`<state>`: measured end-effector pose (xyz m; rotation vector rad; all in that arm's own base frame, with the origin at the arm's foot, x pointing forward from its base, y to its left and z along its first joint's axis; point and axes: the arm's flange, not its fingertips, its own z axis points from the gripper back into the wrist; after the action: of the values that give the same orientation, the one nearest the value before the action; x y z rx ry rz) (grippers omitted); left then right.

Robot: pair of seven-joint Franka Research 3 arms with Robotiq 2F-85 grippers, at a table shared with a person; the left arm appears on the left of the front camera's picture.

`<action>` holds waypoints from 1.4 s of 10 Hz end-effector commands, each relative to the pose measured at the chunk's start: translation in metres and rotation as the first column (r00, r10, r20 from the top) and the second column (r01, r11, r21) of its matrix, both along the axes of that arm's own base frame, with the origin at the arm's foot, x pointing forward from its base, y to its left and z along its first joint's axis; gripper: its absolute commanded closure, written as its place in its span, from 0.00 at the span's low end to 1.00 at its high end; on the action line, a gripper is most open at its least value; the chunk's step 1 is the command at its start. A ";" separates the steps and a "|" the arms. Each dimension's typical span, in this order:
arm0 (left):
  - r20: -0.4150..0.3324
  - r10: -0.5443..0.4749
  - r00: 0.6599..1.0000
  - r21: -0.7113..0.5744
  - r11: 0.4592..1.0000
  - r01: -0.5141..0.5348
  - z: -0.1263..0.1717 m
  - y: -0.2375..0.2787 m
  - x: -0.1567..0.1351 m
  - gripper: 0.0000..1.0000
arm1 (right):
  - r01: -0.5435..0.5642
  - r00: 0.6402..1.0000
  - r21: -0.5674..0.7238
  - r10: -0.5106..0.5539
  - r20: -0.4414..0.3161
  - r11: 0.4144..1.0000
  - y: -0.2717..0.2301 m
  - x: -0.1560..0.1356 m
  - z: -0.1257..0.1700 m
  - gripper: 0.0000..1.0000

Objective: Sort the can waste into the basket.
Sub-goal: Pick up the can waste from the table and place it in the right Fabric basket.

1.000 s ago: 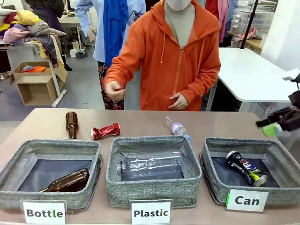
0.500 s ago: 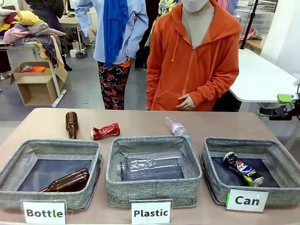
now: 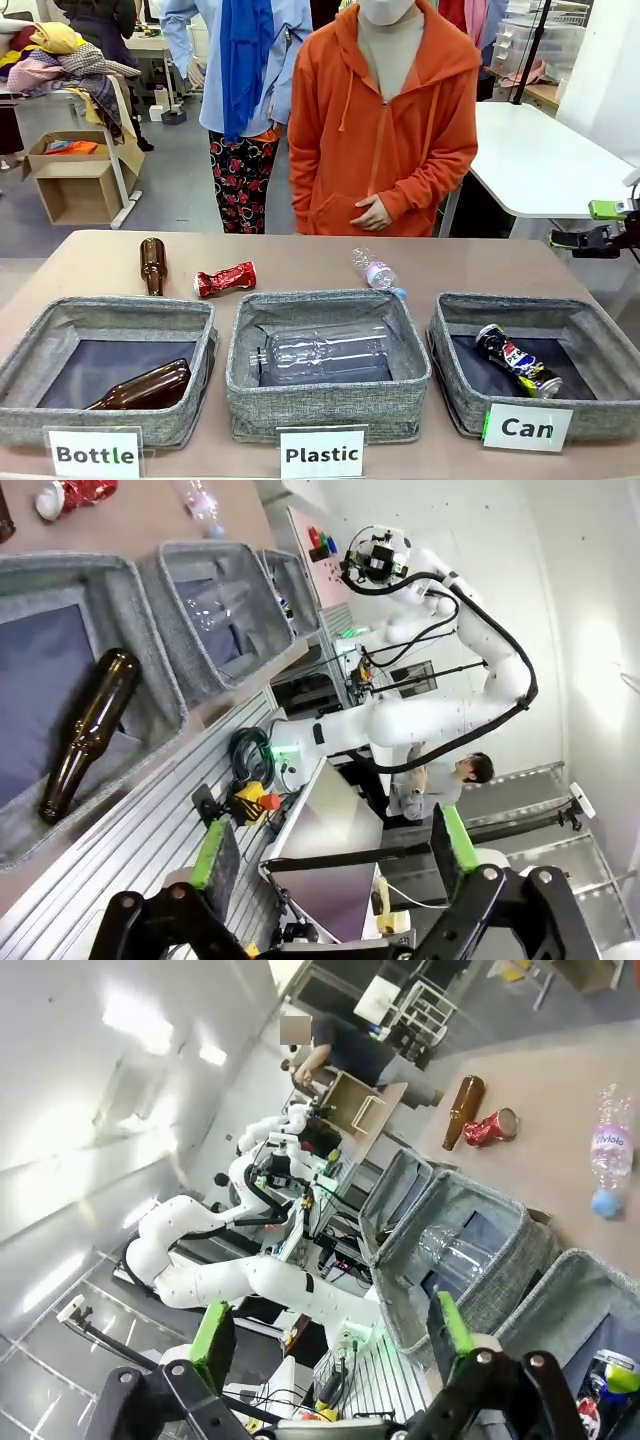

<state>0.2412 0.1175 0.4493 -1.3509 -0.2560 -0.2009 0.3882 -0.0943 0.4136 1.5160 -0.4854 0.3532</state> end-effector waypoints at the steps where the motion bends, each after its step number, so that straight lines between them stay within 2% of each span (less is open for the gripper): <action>1: -0.013 -0.014 1.000 -0.013 1.000 0.013 0.005 0.001 -0.002 0.00 | -0.001 1.000 0.002 0.001 0.013 1.000 -0.001 -0.005 0.002 0.00; 11: -0.002 -0.009 1.000 -0.007 1.000 0.009 0.001 -0.001 -0.001 0.00 | -0.001 1.000 0.002 0.001 0.013 1.000 -0.001 -0.005 0.002 0.00; 12: -0.028 0.038 0.999 0.123 0.992 -0.034 0.012 -0.010 -0.012 0.00 | -0.001 1.000 0.002 0.001 0.013 1.000 -0.001 -0.005 0.002 0.00; 14: 0.025 -0.025 0.999 0.328 0.945 0.016 0.052 -0.035 0.004 0.00 | -0.001 1.000 0.002 0.001 0.013 1.000 -0.001 -0.005 0.002 0.00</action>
<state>0.2409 0.0996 0.4806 -1.1440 -0.2472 -0.2378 0.3870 -0.0959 0.4149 1.5113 -0.4890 0.3528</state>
